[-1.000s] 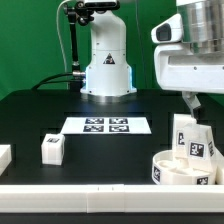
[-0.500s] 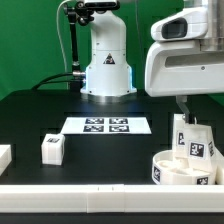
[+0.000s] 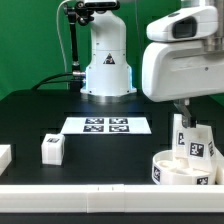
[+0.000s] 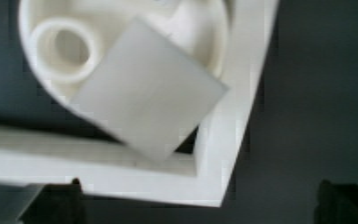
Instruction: Assemble stool
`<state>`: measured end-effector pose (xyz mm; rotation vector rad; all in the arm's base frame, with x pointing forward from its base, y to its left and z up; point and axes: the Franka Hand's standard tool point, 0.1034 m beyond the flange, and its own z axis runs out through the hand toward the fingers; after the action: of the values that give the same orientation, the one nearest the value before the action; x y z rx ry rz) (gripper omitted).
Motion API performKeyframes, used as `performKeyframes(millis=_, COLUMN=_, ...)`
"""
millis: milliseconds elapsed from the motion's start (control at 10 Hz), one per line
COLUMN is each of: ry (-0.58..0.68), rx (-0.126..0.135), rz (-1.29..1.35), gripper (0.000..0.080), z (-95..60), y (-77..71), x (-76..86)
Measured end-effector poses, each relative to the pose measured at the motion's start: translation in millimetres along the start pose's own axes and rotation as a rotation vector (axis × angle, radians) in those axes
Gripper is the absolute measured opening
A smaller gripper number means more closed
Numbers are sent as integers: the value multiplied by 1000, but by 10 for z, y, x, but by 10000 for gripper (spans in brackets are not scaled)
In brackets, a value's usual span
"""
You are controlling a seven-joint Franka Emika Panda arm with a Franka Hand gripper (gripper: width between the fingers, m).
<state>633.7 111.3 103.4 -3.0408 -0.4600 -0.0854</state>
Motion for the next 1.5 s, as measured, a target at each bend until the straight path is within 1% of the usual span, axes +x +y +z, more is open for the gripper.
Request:
performKeyframes(millis=100, ry=-10, rx=2, rz=-96, gripper=649, z=38, y=32, x=-54)
performKeyframes(millis=200, ry=-13, rx=0, rz=-150, gripper=649, z=45, y=46, x=-65)
performKeyframes(millis=300, ry=-18, rx=-7, rz=-273, gripper=649, z=52, y=57, x=-72)
performKeyframes(millis=500, ry=-26, rx=-23, rz=-472, gripper=649, z=86, y=23, x=-78)
performKeyframes(millis=600, ry=-32, rx=-27, rz=-526, gripper=649, z=101, y=6, x=-85)
performKeyframes(millis=800, ry=-39, rx=-26, rz=-552, gripper=649, z=144, y=-32, x=-99)
performKeyframes(millis=1100, ry=-48, rx=-25, rz=-548, gripper=649, z=227, y=-15, x=-131)
performKeyframes(millis=1200, ry=-47, rx=-27, rz=-546, gripper=558, z=240, y=-3, x=-130)
performKeyframes(millis=1300, ry=-46, rx=-28, rz=-545, gripper=558, z=239, y=4, x=-130)
performKeyframes(millis=1400, ry=-47, rx=-28, rz=-544, gripper=357, z=238, y=10, x=-130)
performKeyframes(millis=1500, ry=-46, rx=-28, rz=-544, gripper=337, z=238, y=12, x=-130)
